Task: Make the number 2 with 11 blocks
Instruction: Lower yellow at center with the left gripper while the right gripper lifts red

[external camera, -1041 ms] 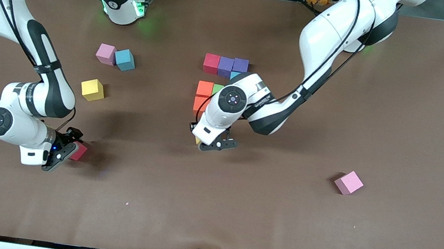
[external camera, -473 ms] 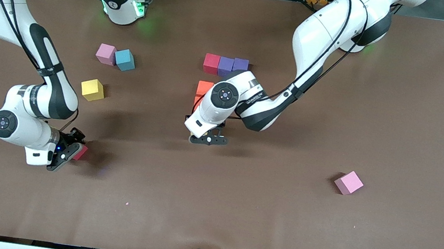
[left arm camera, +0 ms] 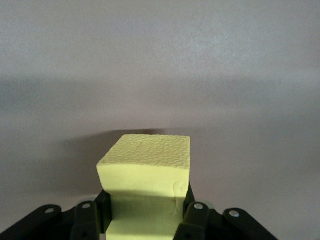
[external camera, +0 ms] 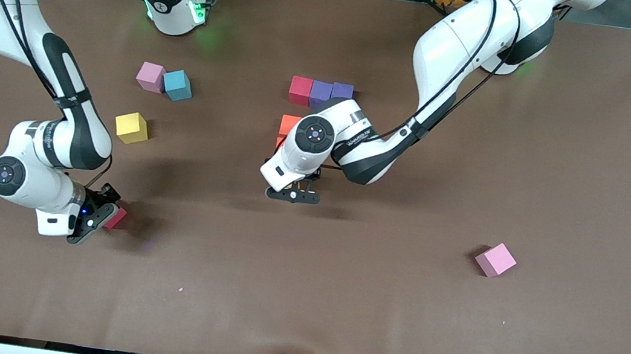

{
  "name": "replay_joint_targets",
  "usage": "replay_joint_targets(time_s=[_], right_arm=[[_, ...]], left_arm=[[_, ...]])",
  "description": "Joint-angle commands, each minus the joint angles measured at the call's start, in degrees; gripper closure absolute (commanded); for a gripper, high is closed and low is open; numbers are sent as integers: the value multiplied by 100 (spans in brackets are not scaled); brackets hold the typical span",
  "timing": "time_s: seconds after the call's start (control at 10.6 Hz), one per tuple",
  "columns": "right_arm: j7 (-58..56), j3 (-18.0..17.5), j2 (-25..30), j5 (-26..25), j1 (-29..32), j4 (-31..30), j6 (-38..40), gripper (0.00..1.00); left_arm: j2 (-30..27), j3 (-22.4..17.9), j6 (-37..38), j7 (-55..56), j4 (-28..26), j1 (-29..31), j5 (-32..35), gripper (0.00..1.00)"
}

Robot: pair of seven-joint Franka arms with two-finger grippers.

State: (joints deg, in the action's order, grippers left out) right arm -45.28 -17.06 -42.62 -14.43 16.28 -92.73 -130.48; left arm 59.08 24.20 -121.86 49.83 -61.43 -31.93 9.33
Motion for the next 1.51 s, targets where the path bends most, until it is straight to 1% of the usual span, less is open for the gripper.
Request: replay_joint_targets(time_s=[0.0, 0.28, 0.38, 0.57, 0.76, 0.95, 1.14, 1.23, 1.42], right_arm=[[19, -87, 138, 72, -37, 45, 31, 64], [19, -78, 481, 72, -117, 0, 294, 64], [71, -69, 752, 81, -265, -87, 399, 64], [518, -78, 1385, 64, -407, -665, 392, 64], [1061, -69, 1895, 72, -643, -1043, 357, 64], [1302, -69, 2510, 90, -644, -1579, 77, 64], [1564, -78, 3064, 99, -609, -1914, 154, 65], [1644, -87, 3258, 99, -583, -2072, 154, 65], [1828, -87, 3452, 203, -574, -2135, 329, 65]], left_arm=[[60, -91, 180, -175, 175, -129, -150, 55], [69, -108, 127, -210, 175, -182, -142, 55], [69, -195, 110, -219, 175, -252, -142, 55], [121, -231, 13, -219, 175, -279, -142, 55], [139, -257, -49, -219, 175, -323, -150, 55], [148, -275, -58, -211, 175, -332, -150, 55], [174, -319, -58, -210, 149, -411, -142, 55], [174, -328, -58, -210, 88, -411, -142, 54], [174, -337, -58, -193, 79, -411, -142, 54]])
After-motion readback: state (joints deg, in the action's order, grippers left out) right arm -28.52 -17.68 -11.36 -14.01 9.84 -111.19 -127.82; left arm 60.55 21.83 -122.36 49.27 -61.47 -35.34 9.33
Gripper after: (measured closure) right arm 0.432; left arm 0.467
